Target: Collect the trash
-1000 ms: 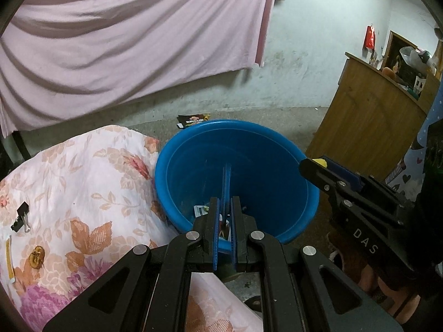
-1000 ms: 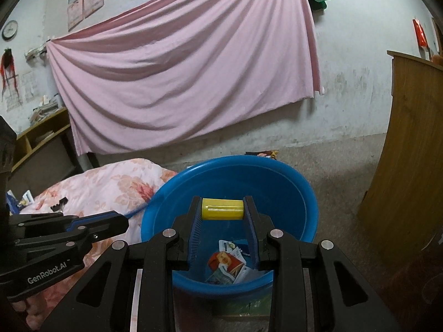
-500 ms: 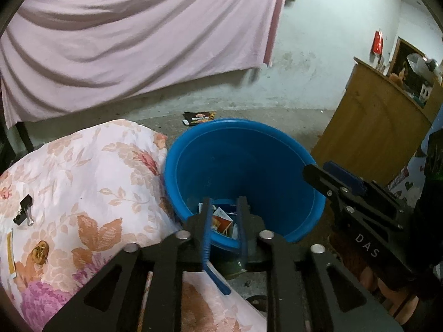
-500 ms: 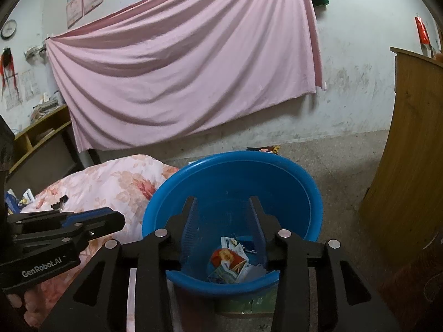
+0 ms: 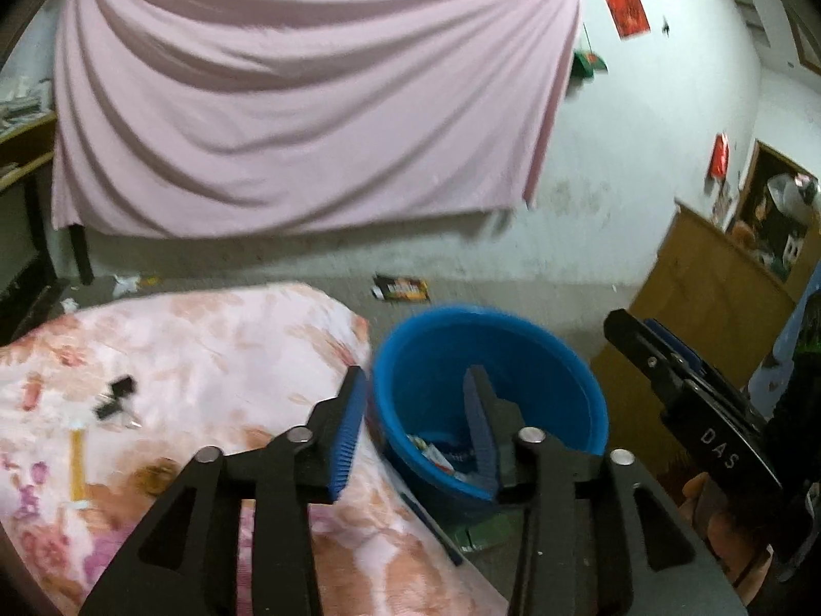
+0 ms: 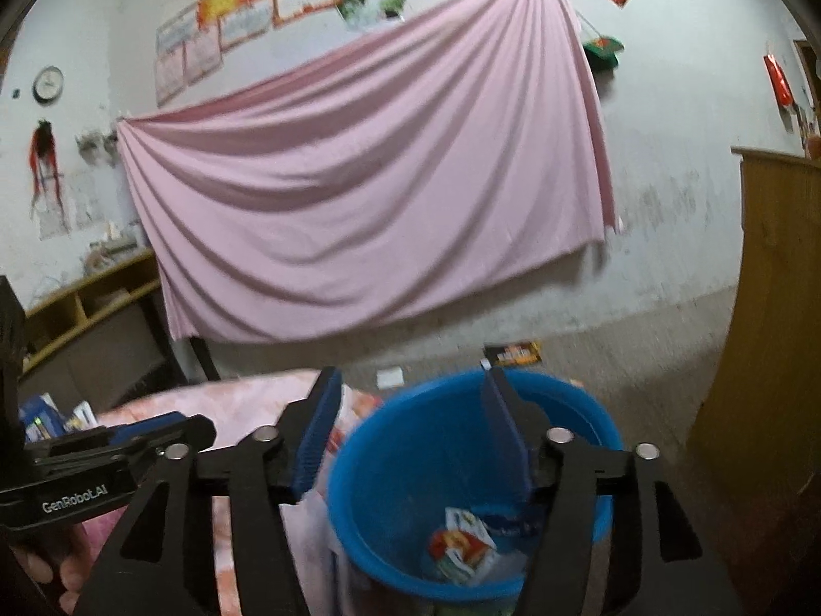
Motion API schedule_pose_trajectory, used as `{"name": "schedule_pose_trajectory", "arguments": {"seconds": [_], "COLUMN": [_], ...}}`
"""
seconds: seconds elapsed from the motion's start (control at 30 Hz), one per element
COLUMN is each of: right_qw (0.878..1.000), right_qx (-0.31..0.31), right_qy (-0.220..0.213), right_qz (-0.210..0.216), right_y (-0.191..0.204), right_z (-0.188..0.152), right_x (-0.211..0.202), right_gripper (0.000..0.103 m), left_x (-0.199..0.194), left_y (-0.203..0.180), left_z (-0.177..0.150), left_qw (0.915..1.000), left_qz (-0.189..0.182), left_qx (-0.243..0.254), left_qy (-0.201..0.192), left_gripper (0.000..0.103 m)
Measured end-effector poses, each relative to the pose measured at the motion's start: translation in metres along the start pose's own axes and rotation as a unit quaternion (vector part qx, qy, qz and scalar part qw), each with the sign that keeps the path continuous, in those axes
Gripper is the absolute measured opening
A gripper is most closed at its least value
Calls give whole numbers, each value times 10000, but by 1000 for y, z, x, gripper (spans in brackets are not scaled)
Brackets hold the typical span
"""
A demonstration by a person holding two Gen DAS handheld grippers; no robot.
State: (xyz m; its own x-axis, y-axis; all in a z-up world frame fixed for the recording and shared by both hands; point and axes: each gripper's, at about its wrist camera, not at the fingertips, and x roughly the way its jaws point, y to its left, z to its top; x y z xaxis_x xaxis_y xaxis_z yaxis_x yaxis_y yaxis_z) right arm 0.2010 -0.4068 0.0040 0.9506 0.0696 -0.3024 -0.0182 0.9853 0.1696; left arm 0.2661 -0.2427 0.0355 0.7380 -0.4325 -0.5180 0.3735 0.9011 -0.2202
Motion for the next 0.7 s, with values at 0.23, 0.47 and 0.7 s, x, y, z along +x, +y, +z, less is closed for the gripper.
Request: {"name": "schedule_pose_trajectory", "arguments": {"seconds": [0.23,0.47,0.7], "right_qw": [9984,9926,9805], "right_qx": [-214,-33,-102], "right_qy": [-444,-1045,-1662], "right_qz": [281,612,1042], "right_y": [34,54,79], "right_z": [14,26,24], "right_x": [-10,-20,-34], "right_gripper": [85,103,103], "left_x": [-54,-100,-135], "left_y": [34,63,96], "left_z": [12,3,-15], "left_qw": [9956,9825,9662], "left_qz": [513,1197,1742], "left_qx": [-167,-204,-264], "left_qy": [-763,-1411,-1883], "left_gripper": [66,102,102]}}
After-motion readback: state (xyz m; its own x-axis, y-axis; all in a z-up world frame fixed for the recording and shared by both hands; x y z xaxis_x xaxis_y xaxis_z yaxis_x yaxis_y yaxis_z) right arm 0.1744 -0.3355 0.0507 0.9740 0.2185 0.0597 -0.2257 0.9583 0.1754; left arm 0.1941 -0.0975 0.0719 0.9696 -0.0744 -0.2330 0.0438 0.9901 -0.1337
